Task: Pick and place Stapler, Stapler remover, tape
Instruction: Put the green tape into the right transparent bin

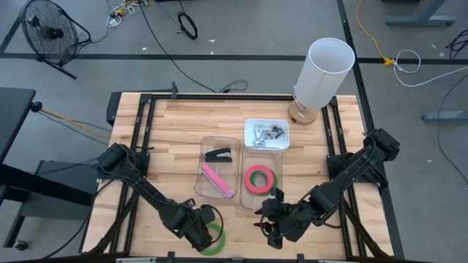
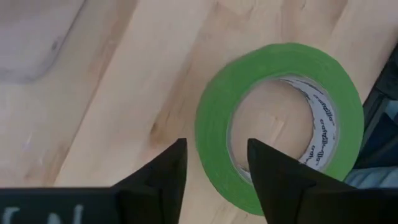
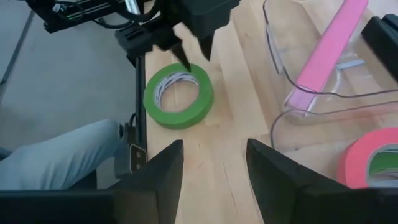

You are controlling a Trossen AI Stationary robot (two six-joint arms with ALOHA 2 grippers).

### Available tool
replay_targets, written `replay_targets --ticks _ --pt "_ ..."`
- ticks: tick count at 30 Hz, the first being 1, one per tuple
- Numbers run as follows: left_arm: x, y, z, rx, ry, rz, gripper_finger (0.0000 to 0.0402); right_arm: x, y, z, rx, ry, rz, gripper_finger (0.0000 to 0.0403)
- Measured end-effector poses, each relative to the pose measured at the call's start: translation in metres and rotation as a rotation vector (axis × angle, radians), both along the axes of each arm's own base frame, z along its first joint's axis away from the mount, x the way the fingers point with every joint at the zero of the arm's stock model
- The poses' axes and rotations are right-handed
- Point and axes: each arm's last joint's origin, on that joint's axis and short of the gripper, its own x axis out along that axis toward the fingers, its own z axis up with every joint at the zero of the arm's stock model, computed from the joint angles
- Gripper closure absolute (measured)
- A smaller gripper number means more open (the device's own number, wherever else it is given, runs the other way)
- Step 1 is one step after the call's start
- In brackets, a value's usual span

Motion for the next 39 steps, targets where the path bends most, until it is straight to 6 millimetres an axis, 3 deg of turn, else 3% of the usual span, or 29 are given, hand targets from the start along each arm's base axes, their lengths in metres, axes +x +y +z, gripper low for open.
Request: replay_targets --ticks 13,20,26,30,34,39 --pt "-0.004 -0.006 -0.002 -0.002 -0.008 0.027 0.0193 0.0 0.0 0.0 -0.001 0.0 -0.001 0.0227" --pt "0.001 -0.012 -0.032 -0.012 0.081 0.02 0.0193 0.0 0.0 0.0 0.0 -0.001 0.0 0.0227" --pt "0.005 -0.012 -0.043 0.014 0.097 -0.001 0.0194 0.0 0.0 0.0 0.0 -0.001 0.0 0.0227" --pt "0.005 -0.011 -0.043 0.034 0.089 -0.02 0.0224 0.0 0.0 0.0 -0.007 -0.004 -0.004 0.0227" --pt "0.007 -0.011 -0.041 0.061 0.068 -0.054 0.0308 0.0 0.0 0.0 -0.01 -0.005 -0.001 0.0227" --pt "0.017 -0.017 -0.026 0.074 -0.003 -0.126 0.0316 0.0 0.0 0.0 -0.012 -0.003 -0.001 0.0227"
